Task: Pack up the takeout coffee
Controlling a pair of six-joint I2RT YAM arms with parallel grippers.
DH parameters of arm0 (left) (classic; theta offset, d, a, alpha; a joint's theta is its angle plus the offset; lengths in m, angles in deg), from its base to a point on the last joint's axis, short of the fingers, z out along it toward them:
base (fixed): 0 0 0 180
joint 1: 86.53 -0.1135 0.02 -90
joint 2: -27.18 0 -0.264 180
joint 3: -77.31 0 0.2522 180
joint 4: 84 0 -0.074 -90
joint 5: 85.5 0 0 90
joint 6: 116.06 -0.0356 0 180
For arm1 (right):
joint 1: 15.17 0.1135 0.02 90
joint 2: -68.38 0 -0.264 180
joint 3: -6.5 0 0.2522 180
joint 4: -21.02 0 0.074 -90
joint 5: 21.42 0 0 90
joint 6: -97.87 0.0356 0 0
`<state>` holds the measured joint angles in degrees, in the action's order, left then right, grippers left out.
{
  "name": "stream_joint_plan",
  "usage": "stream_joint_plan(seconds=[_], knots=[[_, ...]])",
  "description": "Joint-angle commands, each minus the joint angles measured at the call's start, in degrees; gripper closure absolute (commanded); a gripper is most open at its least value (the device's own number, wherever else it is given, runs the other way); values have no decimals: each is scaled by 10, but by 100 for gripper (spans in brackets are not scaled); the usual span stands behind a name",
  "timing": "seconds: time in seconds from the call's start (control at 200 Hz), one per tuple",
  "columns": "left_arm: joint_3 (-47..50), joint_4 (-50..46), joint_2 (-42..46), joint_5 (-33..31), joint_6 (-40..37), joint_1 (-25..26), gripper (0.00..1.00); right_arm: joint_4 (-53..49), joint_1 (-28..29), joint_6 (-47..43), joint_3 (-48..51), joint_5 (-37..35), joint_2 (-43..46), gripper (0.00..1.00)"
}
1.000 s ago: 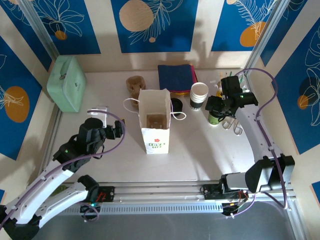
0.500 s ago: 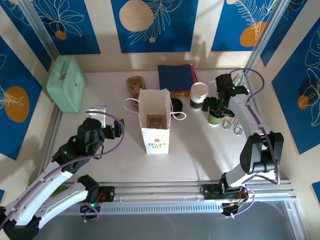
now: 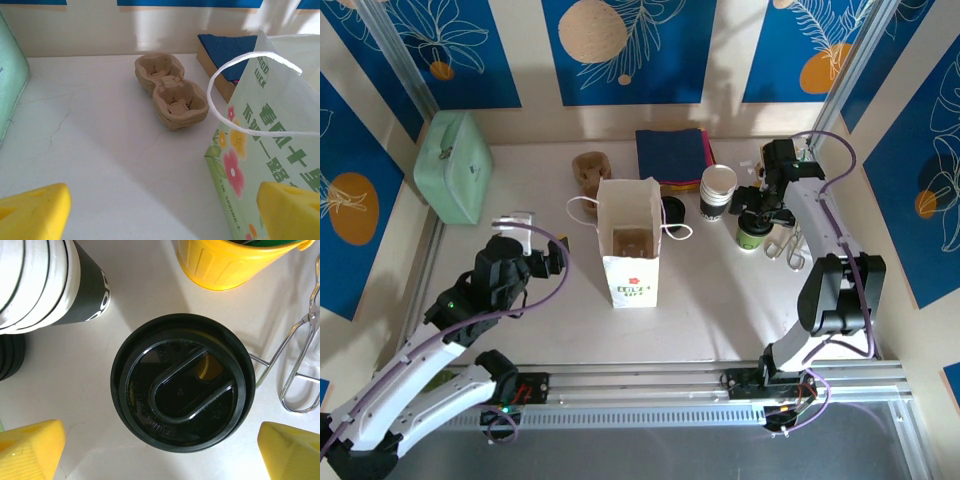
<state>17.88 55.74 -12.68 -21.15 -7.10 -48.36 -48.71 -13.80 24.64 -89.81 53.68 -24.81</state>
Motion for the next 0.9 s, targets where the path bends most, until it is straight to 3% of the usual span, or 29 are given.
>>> stream_joint_plan(seconds=[0.0,0.265,0.48,0.895], knots=[[1,10,-1,-10,-9,4,5,-26,-4,-14,-25,15,-17,1],[1,11,-5,-9,-9,4,5,-40,-10,-19,-43,-3,-43,1],[1,9,-4,-11,-10,3,5,-35,-17,-27,-47,10,-50,11],[1,4,-4,-9,-8,3,4,-40,-24,-31,-53,14,-65,19]])
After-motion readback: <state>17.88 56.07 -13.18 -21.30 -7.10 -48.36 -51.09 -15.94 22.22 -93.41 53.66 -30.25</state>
